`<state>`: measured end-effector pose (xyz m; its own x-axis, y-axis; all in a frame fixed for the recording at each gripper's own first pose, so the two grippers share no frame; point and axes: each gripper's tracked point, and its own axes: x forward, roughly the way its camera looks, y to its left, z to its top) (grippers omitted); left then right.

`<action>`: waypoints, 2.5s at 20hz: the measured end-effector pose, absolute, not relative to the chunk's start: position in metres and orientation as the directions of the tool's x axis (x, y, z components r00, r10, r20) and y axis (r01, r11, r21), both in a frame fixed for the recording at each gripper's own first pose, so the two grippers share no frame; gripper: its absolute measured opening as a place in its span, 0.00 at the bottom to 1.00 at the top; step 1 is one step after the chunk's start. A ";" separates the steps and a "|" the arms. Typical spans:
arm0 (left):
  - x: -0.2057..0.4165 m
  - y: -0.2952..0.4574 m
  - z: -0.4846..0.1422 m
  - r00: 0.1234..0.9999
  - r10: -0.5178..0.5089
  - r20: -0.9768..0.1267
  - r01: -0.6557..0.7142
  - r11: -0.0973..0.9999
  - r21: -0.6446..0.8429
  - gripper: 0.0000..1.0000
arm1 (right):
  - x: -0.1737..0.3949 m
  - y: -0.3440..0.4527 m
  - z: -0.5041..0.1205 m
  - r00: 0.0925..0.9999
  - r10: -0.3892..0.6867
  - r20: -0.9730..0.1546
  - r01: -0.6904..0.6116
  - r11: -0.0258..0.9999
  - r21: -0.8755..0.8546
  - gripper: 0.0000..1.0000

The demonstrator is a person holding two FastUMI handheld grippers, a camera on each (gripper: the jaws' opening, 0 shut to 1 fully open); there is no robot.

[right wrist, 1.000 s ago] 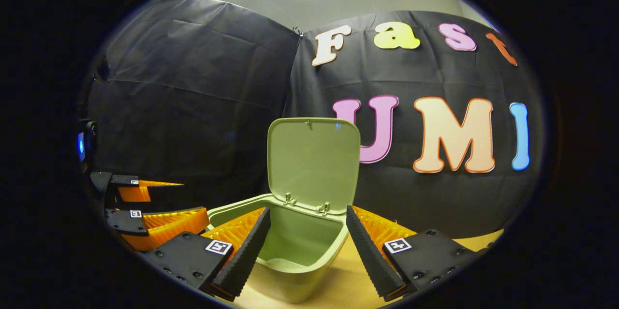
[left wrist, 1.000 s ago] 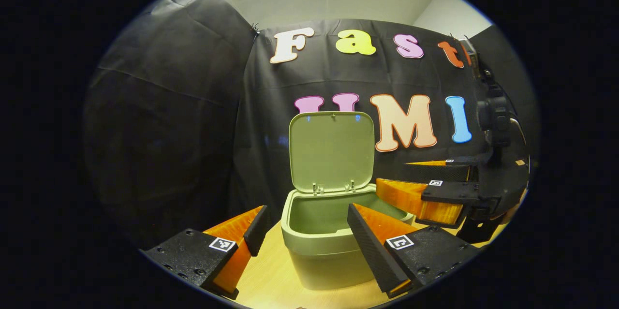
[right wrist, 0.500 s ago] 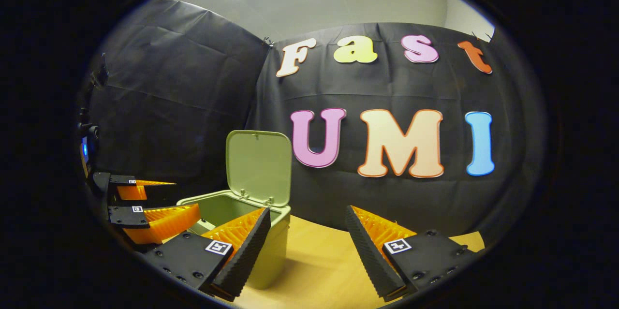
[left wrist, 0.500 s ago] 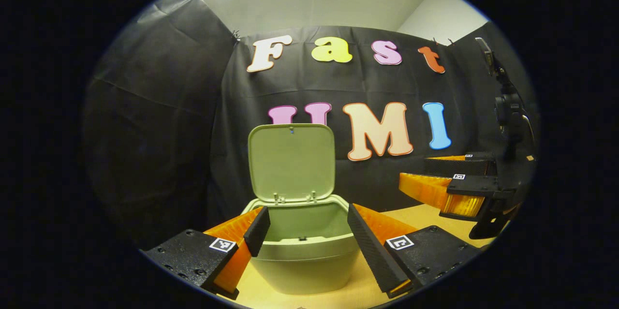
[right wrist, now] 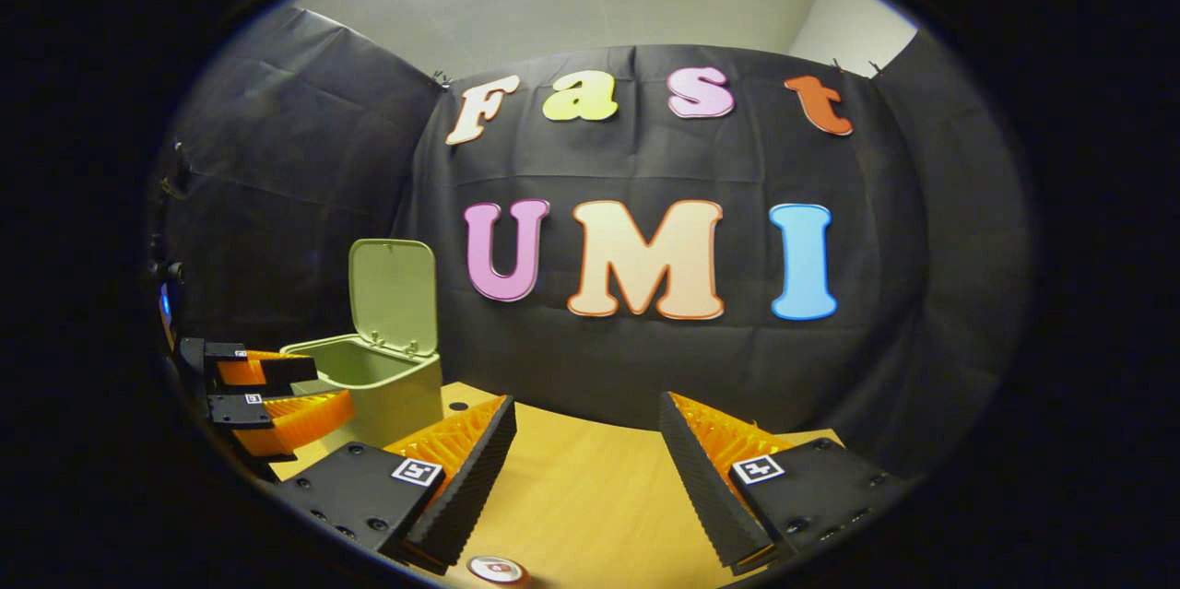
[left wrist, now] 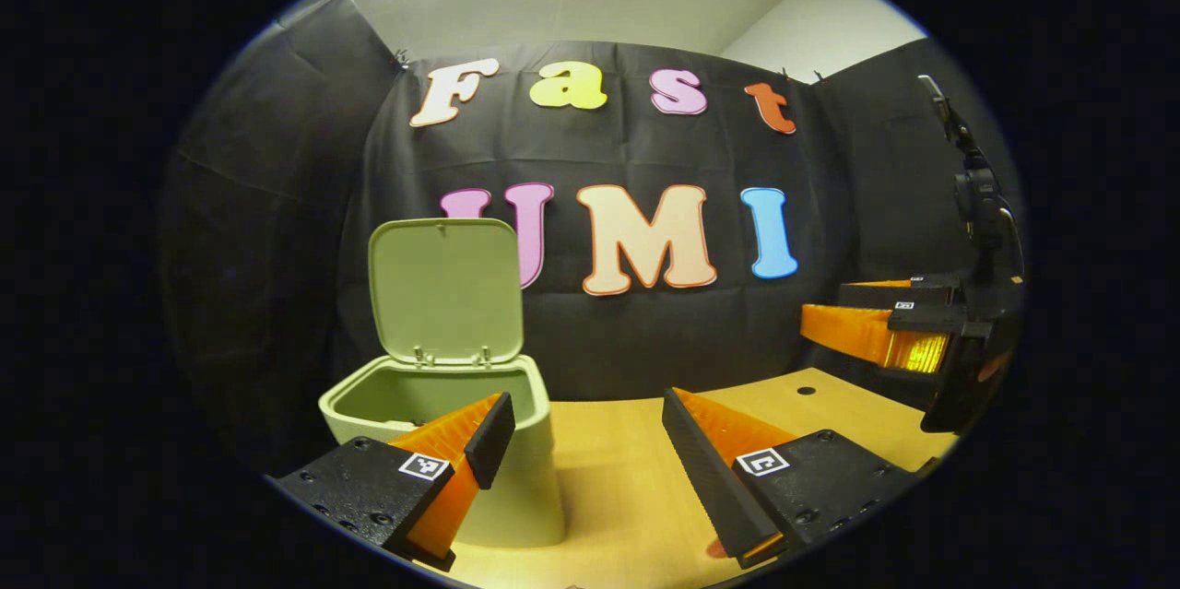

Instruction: Press the lid of the desktop garbage bin to open it, pick up the crumpled paper on the desktop and throw it into the bin, then pick up the pop can on the desktop and drop it into the bin, and finally close the garbage bin lid.

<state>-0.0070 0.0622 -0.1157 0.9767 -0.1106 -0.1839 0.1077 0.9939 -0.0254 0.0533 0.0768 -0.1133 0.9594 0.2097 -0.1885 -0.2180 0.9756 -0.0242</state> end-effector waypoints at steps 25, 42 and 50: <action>-0.086 -0.089 -0.322 0.813 -0.200 -0.547 0.160 0.980 -0.119 0.98 | -0.039 -0.121 -0.147 0.938 0.015 -0.347 -0.051 0.994 -0.095 0.98; -0.017 -0.058 -0.244 0.868 -0.239 -0.434 0.218 0.971 -0.099 0.76 | -0.051 -0.019 -0.173 0.910 0.157 -0.385 -0.179 0.983 -0.023 0.98; 0.028 -0.016 -0.175 0.923 -0.218 -0.317 0.210 0.976 -0.061 0.75 | -0.044 0.026 -0.176 0.902 0.198 -0.384 -0.199 0.979 0.038 0.98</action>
